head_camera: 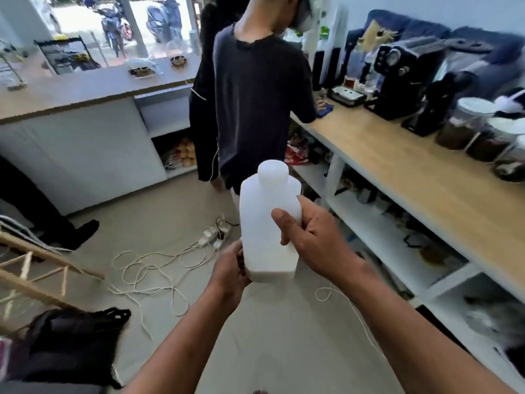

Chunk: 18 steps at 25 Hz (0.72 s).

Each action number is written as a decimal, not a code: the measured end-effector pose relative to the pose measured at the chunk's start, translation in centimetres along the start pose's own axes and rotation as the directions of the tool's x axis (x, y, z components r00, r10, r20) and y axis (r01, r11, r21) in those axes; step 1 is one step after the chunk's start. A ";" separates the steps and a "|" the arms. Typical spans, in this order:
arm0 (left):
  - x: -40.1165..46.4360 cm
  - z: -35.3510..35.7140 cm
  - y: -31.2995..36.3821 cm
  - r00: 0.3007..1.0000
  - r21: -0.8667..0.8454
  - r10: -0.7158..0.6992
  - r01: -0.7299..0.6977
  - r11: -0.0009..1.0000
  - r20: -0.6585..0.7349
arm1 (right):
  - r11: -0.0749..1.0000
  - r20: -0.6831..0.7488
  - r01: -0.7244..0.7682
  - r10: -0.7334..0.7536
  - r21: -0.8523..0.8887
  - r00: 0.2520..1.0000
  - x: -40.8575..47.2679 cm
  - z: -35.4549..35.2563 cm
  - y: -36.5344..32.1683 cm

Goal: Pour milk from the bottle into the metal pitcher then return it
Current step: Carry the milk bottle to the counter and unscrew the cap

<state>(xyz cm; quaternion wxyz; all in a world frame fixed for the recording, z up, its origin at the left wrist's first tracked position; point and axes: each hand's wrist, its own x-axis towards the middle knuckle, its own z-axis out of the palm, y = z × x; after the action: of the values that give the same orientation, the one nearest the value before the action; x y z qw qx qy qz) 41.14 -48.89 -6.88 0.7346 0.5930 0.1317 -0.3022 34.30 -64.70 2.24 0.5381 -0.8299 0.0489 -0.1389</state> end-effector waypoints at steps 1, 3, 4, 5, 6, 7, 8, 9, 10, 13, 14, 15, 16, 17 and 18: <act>1.1 1.4 0.0 0.999 0.028 -0.014 0.013 1.000 0.048 | 0.999 -0.056 -0.023 0.021 -0.028 0.998 -0.1 -1.2 0.3; 2.6 3.8 -0.2 0.991 0.080 -0.026 0.016 0.997 0.129 | 0.994 -0.145 -0.072 0.059 -0.085 0.988 -0.5 -3.3 0.7; 3.2 5.2 -0.3 0.983 0.115 -0.042 0.021 0.993 0.181 | 0.989 -0.202 -0.101 0.078 -0.107 0.976 -0.8 -4.4 1.0; 3.8 6.9 -0.7 0.970 0.160 -0.071 0.034 0.987 0.231 | 0.984 -0.267 -0.136 0.101 -0.114 0.958 -1.5 -5.6 1.3; 4.2 8.6 -1.0 0.960 0.202 -0.092 0.038 0.979 0.263 | 0.981 -0.319 -0.164 0.122 -0.108 0.940 -2.3 -6.8 1.6; 4.5 9.8 -1.2 0.955 0.225 -0.099 0.035 0.974 0.281 | 0.978 -0.345 -0.184 0.140 -0.097 0.928 -2.9 -7.6 1.7; 4.5 11.4 -1.5 0.942 0.255 -0.116 0.033 0.966 0.316 | 0.974 -0.388 -0.211 0.165 -0.080 0.907 -3.7 -8.6 2.0; 4.4 13.2 -1.9 0.924 0.283 -0.142 0.039 0.958 0.355 | 0.969 -0.442 -0.239 0.190 -0.058 0.877 -4.7 -9.7 2.2; 4.3 14.9 -2.5 0.904 0.306 -0.169 0.046 0.951 0.391 | 0.964 -0.489 -0.260 0.205 -0.046 0.848 -5.7 -10.8 2.6; 3.7 19.5 -4.6 0.842 0.366 -0.235 0.048 0.929 0.485 | 0.949 -0.596 -0.314 0.235 -0.030 0.768 -8.4 -13.9 3.2; 3.3 21.1 -5.3 0.817 0.394 -0.265 0.051 0.918 0.512 | 0.946 -0.628 -0.325 0.244 -0.016 0.739 -9.4 -15.0 3.5; 2.9 22.8 -6.1 0.802 0.428 -0.286 0.042 0.903 0.525 | 0.943 -0.656 -0.332 0.247 -0.006 0.713 -10.4 -16.2 3.9; 2.6 24.4 -6.9 0.791 0.455 -0.301 0.032 0.890 0.533 | 0.940 -0.679 -0.340 0.251 0.002 0.690 -11.3 -17.4 4.3; 2.1 25.9 -7.7 0.780 0.481 -0.316 0.022 0.877 0.541 | 0.937 -0.699 -0.350 0.256 0.008 0.668 -12.2 -18.7 4.7; 1.6 27.6 -8.5 0.763 0.496 -0.329 0.013 0.868 0.556 | 0.932 -0.716 -0.361 0.260 0.011 0.648 -13.2 -20.1 5.1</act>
<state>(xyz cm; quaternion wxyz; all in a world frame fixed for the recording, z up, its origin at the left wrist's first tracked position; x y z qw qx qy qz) 32.71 -76.52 -7.30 0.5406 0.6014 -0.1401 -0.5714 16.37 -81.41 2.95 0.4371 -0.7254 0.4020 -0.3482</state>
